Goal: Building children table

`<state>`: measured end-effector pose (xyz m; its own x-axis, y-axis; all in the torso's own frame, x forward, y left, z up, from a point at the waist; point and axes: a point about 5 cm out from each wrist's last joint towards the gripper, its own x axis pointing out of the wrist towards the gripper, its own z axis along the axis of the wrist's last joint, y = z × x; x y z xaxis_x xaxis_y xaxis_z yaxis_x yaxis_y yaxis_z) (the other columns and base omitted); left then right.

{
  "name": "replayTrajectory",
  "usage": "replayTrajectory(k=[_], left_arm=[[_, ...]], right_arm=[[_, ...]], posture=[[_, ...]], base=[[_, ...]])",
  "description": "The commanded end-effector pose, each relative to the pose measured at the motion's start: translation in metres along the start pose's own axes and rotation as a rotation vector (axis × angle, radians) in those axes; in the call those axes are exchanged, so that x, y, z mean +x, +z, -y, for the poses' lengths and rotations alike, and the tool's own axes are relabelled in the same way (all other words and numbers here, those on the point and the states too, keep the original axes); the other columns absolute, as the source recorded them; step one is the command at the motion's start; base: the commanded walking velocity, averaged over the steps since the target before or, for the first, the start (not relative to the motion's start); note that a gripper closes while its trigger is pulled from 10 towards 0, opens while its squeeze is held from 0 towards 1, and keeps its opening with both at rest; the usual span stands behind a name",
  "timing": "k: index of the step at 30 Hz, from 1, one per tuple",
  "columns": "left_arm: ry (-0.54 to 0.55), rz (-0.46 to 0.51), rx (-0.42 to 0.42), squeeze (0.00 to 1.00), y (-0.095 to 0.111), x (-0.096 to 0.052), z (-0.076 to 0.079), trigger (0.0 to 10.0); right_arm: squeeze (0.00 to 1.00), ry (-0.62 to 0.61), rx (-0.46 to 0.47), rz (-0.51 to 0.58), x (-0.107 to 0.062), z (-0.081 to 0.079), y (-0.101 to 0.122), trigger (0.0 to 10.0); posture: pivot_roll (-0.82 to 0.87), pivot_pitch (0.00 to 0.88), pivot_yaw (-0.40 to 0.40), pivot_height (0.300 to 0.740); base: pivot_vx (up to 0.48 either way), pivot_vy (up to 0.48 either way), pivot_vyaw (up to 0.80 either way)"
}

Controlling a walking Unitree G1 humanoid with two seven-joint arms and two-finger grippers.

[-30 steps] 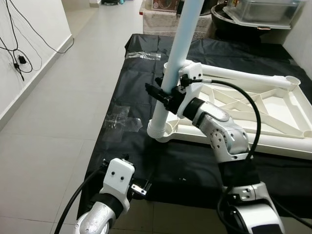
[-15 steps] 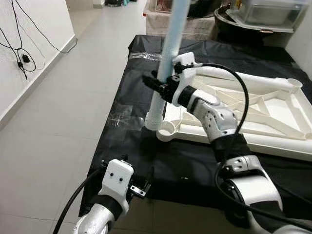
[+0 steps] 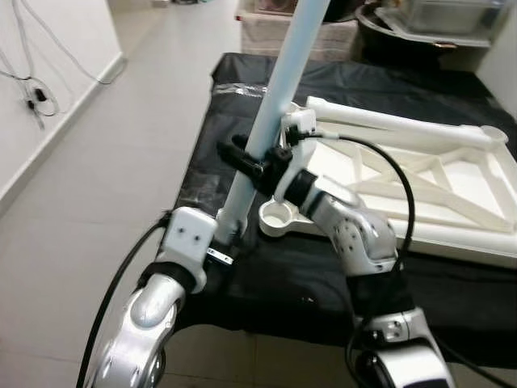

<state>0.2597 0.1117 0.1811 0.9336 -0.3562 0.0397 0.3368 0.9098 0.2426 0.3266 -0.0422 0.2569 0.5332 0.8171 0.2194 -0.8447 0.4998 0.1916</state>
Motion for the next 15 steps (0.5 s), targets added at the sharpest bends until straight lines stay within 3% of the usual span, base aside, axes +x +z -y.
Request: replayTrajectory(k=[1, 9, 14, 15], left_arm=[[-0.037, -0.034, -0.007, 0.0, -0.006, 0.0, 0.004, 10.0], [-0.146, -0.098, -0.059, 0.0, -0.016, 0.003, 0.02, 10.0], [-0.15, -0.11, -0.053, 0.0, -0.019, 0.002, 0.02, 10.0], [-0.145, -0.11, -0.052, 0.0, -0.019, 0.002, 0.019, 5.3]], right_arm=[[0.0, 0.031, 0.002, 0.005, -0.001, -0.006, 0.002, 10.0], [0.0, 0.046, 0.036, -0.001, -0.002, -0.019, 0.002, 10.0], [0.0, 0.052, 0.039, -0.004, -0.003, -0.021, 0.001, 10.0], [0.0, 0.055, 0.039, -0.007, -0.003, -0.022, 0.001, 10.0]], posture=[[0.06, 0.087, -0.055, 0.74], [0.06, 0.087, -0.05, 0.74], [0.06, 0.089, -0.052, 0.74], [0.06, 0.09, -0.053, 0.74]], base=[[0.0, 0.0, 0.0], [0.0, 0.0, 0.0], [0.0, 0.0, 0.0], [0.0, 0.0, 0.0]])
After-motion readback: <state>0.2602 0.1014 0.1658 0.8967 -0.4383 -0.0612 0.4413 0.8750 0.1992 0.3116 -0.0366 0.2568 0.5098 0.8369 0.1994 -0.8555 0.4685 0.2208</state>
